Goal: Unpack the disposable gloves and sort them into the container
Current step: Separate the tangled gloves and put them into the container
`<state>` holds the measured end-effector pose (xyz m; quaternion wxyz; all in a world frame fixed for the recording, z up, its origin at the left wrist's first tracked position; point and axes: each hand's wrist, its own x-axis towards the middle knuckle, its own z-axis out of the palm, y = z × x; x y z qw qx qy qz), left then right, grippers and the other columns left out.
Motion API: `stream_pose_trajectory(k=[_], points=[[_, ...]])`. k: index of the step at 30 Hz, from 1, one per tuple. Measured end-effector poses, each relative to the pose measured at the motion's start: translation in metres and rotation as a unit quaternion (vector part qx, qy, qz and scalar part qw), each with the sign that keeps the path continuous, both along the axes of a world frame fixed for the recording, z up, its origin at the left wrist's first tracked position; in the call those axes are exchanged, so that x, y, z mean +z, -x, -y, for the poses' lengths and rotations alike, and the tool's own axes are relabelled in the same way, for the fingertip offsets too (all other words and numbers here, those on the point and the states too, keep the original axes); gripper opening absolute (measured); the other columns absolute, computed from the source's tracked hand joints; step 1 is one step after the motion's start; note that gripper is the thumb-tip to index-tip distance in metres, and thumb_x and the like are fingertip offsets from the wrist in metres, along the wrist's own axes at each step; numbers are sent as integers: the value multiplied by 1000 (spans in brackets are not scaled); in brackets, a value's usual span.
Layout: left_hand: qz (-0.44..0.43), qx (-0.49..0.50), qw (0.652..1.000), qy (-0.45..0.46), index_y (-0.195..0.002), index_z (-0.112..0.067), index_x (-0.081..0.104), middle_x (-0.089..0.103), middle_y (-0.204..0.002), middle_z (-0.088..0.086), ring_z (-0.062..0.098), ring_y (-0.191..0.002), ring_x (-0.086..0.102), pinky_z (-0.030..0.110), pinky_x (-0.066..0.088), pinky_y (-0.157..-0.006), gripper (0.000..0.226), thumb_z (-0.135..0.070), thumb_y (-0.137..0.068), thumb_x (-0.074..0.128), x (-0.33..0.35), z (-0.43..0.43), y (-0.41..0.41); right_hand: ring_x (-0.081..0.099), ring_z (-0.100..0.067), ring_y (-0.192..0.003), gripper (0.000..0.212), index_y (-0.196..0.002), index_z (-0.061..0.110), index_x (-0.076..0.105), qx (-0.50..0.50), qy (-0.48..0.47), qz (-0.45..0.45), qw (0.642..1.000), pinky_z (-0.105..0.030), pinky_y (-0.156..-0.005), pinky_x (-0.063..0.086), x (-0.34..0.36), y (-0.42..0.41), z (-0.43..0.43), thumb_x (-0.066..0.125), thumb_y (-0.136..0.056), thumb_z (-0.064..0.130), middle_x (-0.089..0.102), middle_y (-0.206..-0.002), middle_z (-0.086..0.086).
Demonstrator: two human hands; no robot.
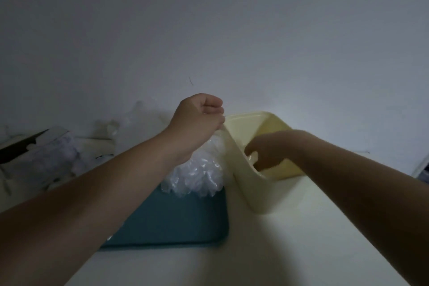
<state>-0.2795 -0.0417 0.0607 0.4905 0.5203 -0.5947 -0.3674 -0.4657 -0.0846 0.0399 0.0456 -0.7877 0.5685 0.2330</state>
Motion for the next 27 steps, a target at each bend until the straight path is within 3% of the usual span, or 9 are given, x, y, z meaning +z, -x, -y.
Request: stream_pose_trajectory(k=[2, 6, 9, 12, 15, 17, 21, 24, 27], points=[[5, -14, 1000, 6, -117, -18, 70, 76, -106, 1, 17, -91, 77, 30, 65, -81, 24, -5, -97, 67, 1, -14, -13, 56, -27, -131, 48, -148, 21, 53, -8, 66, 45, 997, -38, -110, 46, 18, -2, -2, 60, -100, 21, 53, -149, -5], [68, 3, 997, 34, -103, -17, 74, 77, -94, 3, 18, -77, 77, 33, 65, -66, 16, -5, -98, 65, -8, -34, -52, 68, -25, -98, 34, -116, 24, 72, -7, 265, 186, 946, -36, -83, 57, 44, -30, -19, 54, -88, 15, 71, -113, 1], [183, 73, 976, 92, -91, -26, 75, 73, -86, -13, 7, -77, 72, 15, 55, -68, 16, -12, -96, 69, -27, -42, -98, 68, -21, -94, 27, -113, 28, 72, 58, 334, 310, 888, -37, -82, 59, 45, -76, -47, 51, -96, 25, 71, -106, 5], [335, 119, 932, 77, -98, -35, 67, 63, -97, -21, 5, -83, 64, 15, 49, -75, 11, -30, -93, 75, -50, -54, -147, 67, -16, -86, 29, -113, 28, 73, 77, 236, 384, 889, -31, -82, 56, 25, -119, -67, 52, -100, 43, 69, -100, 9], [439, 116, 891, -17, -116, -40, 65, 56, -120, -17, 9, -96, 62, 32, 55, -88, 43, -64, -82, 76, -77, -68, -189, 67, -20, -99, 40, -123, 28, 69, 46, 128, 336, 932, -37, -94, 56, -13, -148, -64, 56, -96, 54, 71, -119, 3], [469, 101, 876, -54, -127, -38, 63, 52, -128, -15, 12, -106, 58, 36, 53, -94, 59, -70, -79, 75, -92, -76, -200, 66, -24, -103, 47, -130, 25, 65, 16, 88, 326, 941, -36, -95, 54, -35, -157, -58, 60, -94, 56, 68, -125, -3], [431, 105, 896, -29, -131, -36, 63, 55, -124, -14, 12, -106, 58, 38, 53, -92, 49, -53, -87, 76, -109, -76, -212, 64, -27, -105, 50, -134, 20, 61, -20, 60, 370, 927, -30, -89, 48, -66, -171, -43, 67, -94, 48, 67, -119, -6], [409, 107, 906, 9, -119, -34, 69, 58, -111, -13, 12, -96, 60, 37, 54, -86, 24, -39, -96, 69, -116, -68, -218, 58, -19, -89, 45, -131, 20, 64, -15, 60, 406, 912, -25, -81, 44, -80, -182, -38, 70, -93, 44, 61, -98, 4], [377, 102, 920, 32, -115, -27, 74, 64, -104, -9, 10, -90, 62, 36, 55, -84, 18, -28, -102, 61, -121, -63, -222, 62, -15, -83, 41, -126, 22, 68, -19, 64, 462, 885, -24, -77, 45, -83, -192, -37, 71, -91, 44, 63, -90, 9]])
